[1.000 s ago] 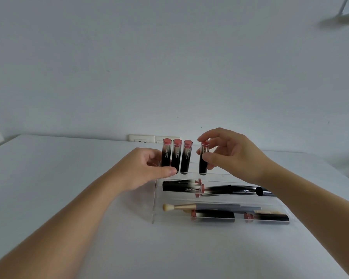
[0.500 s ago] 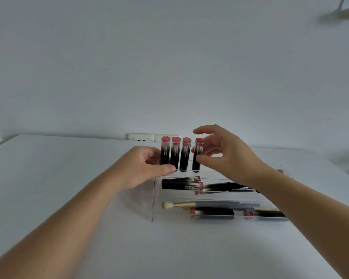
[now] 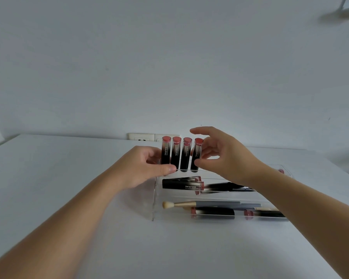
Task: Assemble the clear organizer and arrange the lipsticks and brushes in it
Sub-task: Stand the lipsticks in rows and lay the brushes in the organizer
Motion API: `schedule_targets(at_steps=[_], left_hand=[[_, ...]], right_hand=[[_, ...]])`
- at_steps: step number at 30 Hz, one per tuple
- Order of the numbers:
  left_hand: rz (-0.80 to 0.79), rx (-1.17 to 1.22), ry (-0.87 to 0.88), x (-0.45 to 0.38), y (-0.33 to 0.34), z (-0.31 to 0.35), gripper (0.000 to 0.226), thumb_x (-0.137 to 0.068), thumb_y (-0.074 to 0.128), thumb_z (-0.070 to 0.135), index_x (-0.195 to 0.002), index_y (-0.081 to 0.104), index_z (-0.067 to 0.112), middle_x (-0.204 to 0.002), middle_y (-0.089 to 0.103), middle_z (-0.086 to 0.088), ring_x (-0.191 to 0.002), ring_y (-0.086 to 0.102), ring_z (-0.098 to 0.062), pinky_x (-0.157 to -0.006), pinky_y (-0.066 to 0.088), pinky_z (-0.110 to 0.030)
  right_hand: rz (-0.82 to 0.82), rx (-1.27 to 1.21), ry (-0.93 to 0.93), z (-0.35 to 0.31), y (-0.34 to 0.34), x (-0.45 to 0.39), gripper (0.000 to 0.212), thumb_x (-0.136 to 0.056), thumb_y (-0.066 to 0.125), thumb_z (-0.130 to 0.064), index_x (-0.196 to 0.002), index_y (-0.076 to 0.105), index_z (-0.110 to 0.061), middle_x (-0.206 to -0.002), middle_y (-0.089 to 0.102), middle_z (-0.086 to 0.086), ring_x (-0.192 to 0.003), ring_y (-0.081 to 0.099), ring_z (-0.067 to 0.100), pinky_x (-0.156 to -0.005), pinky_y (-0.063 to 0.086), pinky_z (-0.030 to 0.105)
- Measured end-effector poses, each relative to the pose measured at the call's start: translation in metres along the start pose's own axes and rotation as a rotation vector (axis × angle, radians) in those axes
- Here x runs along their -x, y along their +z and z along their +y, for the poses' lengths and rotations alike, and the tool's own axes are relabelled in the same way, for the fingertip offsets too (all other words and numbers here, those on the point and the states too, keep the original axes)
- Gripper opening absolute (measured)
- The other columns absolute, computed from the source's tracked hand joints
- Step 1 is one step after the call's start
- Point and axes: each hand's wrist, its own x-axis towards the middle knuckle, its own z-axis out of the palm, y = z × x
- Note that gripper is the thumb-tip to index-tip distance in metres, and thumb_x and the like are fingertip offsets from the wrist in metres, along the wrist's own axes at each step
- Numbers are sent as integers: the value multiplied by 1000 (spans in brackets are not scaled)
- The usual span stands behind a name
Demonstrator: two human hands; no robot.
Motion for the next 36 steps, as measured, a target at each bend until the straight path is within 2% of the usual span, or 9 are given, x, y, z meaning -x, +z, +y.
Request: schedule_targets(at_steps=[7, 12, 20, 30, 36], left_hand=[[-9, -5, -2, 0, 0, 0, 44, -62, 81, 59, -103, 75, 46, -99, 79, 13, -96, 74, -4, -96, 52, -32], [-3, 4, 6, 0, 1, 1, 42, -61, 80, 58, -101, 75, 46, -97, 79, 13, -93, 74, -4, -89, 51, -26], [-5, 3, 9, -1, 0, -1, 44, -61, 80, 60, -102, 75, 47, -98, 79, 14, -94, 74, -4, -91, 51, -29], [-2, -5, 0, -2, 0, -1, 45, -61, 80, 60, -103, 75, 46, -97, 79, 13, -94, 74, -4, -92, 52, -29], [2, -10, -2, 0, 0, 1, 38, -66, 81, 54, -102, 76, 45, -97, 79, 14, -93, 74, -3, -87, 50, -25]], right_hand=[[1, -8, 8, 3, 1, -1, 66, -82, 77, -4, -133, 55, -39, -93, 71, -4, -88, 71, 14, -92, 55, 26], [-9, -24, 10, 5, 1, -2, 67, -82, 76, -3, -136, 54, -36, -95, 73, -6, -90, 72, 14, -92, 55, 25], [-23, -30, 4, 6, 3, -2, 68, -81, 76, -1, -138, 53, -30, -96, 73, -8, -92, 72, 12, -91, 53, 21], [-28, -27, 5, 6, 3, -1, 68, -81, 77, -1, -137, 54, -32, -97, 72, -12, -93, 72, 11, -90, 52, 19], [-33, -20, 6, 5, 3, -1, 67, -82, 76, -1, -138, 54, -30, -95, 72, -13, -93, 71, 10, -91, 52, 18]])
